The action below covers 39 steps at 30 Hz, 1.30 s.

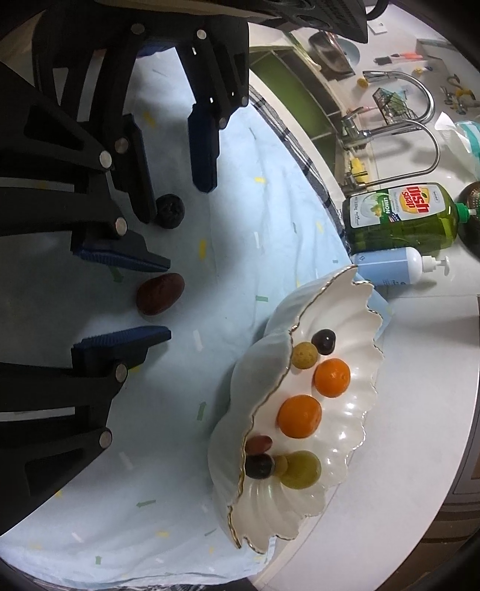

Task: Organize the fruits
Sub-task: 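Grasp the dark plum with the left tool while the right tool grasps the red date, then carry the plum and red date with both tools over the bowl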

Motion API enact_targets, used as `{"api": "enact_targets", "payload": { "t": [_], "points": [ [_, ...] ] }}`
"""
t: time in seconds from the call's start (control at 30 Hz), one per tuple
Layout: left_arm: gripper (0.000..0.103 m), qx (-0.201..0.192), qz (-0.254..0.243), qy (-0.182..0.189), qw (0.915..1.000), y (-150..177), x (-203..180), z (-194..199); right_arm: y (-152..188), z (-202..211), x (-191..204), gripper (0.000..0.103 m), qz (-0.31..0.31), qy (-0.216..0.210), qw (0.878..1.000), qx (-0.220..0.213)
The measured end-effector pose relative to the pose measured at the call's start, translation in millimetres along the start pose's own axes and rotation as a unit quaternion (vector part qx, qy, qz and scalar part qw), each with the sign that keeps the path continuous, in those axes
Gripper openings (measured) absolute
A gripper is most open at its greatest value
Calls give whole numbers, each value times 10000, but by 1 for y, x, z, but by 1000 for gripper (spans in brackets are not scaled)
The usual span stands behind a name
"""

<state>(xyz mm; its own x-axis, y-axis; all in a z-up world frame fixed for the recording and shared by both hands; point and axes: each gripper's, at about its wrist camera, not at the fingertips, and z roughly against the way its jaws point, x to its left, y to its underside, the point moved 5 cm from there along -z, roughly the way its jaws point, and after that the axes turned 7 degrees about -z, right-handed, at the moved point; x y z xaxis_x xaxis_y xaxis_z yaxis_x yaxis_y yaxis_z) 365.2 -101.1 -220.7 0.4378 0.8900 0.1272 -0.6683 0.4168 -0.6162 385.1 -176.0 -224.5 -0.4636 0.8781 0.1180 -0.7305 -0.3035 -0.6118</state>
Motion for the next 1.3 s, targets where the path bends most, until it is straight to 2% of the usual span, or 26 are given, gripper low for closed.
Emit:
{"api": "enact_targets", "payload": {
  "t": [0.27, 0.8, 1.3],
  "points": [
    [23, 32, 107, 159, 9998, 1, 0, -4, 1, -3, 3, 21, 51, -26, 10000, 0],
    [22, -181, 302, 84, 9993, -1, 6, 18, 2, 14, 6, 18, -154, 70, 9997, -188],
    [22, -594, 507, -9, 9969, -9, 17, 63, -6, 65, 13, 17, -409, 262, 9963, -713]
  ]
}}
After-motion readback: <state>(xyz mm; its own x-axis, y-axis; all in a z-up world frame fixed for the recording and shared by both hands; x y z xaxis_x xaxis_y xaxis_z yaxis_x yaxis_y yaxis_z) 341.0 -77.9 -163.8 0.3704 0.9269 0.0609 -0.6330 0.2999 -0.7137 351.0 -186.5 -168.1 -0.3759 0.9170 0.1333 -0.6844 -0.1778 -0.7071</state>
